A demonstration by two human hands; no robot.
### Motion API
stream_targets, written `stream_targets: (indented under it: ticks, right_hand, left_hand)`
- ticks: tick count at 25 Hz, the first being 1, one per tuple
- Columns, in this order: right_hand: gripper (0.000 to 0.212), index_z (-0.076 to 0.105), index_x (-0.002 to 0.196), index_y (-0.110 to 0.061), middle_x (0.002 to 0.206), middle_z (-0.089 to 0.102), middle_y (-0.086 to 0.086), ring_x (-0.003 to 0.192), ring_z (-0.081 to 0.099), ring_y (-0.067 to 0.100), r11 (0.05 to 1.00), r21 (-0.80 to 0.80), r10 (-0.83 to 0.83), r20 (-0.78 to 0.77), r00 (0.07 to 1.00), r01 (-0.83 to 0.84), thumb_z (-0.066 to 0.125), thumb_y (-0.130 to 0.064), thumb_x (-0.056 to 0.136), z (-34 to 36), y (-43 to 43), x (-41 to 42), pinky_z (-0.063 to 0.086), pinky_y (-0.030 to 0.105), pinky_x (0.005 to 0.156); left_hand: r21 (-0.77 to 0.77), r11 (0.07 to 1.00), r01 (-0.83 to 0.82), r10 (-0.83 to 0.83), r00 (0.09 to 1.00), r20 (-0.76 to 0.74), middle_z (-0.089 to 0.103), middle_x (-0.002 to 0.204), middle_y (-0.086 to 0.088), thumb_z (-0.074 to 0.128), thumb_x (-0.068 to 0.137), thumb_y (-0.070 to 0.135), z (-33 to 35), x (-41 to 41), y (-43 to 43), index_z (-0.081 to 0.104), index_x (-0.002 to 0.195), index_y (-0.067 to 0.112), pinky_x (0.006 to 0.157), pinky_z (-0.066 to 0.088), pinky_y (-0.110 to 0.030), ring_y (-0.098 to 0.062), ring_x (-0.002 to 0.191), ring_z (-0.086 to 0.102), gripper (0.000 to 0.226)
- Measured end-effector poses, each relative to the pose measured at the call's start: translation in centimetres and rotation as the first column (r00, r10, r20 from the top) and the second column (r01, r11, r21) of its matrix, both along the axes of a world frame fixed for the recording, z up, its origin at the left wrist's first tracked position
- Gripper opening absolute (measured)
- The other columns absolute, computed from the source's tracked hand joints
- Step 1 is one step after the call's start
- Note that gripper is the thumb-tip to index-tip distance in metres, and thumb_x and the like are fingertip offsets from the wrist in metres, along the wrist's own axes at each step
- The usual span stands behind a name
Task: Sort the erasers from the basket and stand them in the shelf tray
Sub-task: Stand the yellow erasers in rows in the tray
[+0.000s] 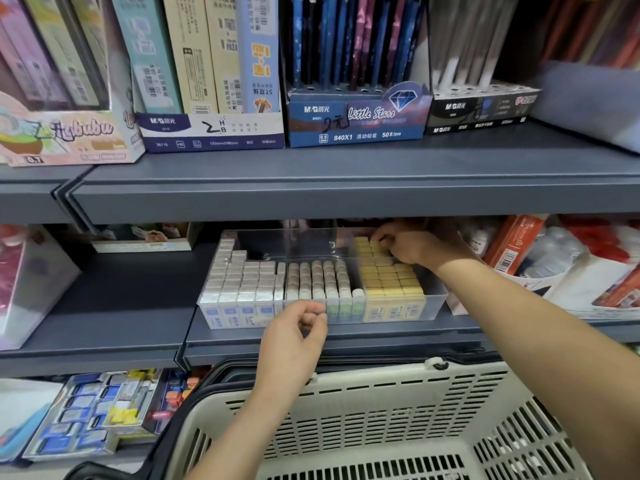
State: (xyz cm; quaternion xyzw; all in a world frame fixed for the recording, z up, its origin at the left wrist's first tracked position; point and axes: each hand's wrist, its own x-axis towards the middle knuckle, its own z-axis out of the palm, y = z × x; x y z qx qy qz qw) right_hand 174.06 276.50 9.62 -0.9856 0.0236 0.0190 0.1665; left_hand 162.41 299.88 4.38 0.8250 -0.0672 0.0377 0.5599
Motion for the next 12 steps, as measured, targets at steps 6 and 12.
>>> stream_targets:
  ticks: [6,12]
  right_hand:
    - [0.037,0.05,0.13,-0.027,0.134,0.049,0.007,0.105,0.053,0.022,0.997,-0.054,0.045,-0.043,0.998,-0.047,0.034,-0.016,0.099,1.3,0.4,-1.6,0.037,0.025,0.079]
    - [0.03,0.058,0.122,-0.012,0.123,0.058,0.014,0.117,0.051,0.03,0.989,-0.036,0.145,0.313,0.939,-0.141,0.051,-0.015,0.092,2.4,1.1,-13.4,0.035,0.03,0.097]
  left_hand:
    - [0.049,0.999,0.018,-0.019,0.999,0.03,0.063,0.075,0.018,0.06,0.085,0.026,0.1,-0.2,-0.1,0.058,0.083,0.043,0.068,0.05,-0.017,0.004,0.071,0.058,0.017]
    - [0.017,0.996,0.086,-0.085,0.996,-0.002,0.064,0.094,0.013,0.057,0.089,0.019,2.8,-2.6,2.4,0.062,0.096,0.029,0.073,0.045,-0.008,-0.003,0.088,0.059,0.013]
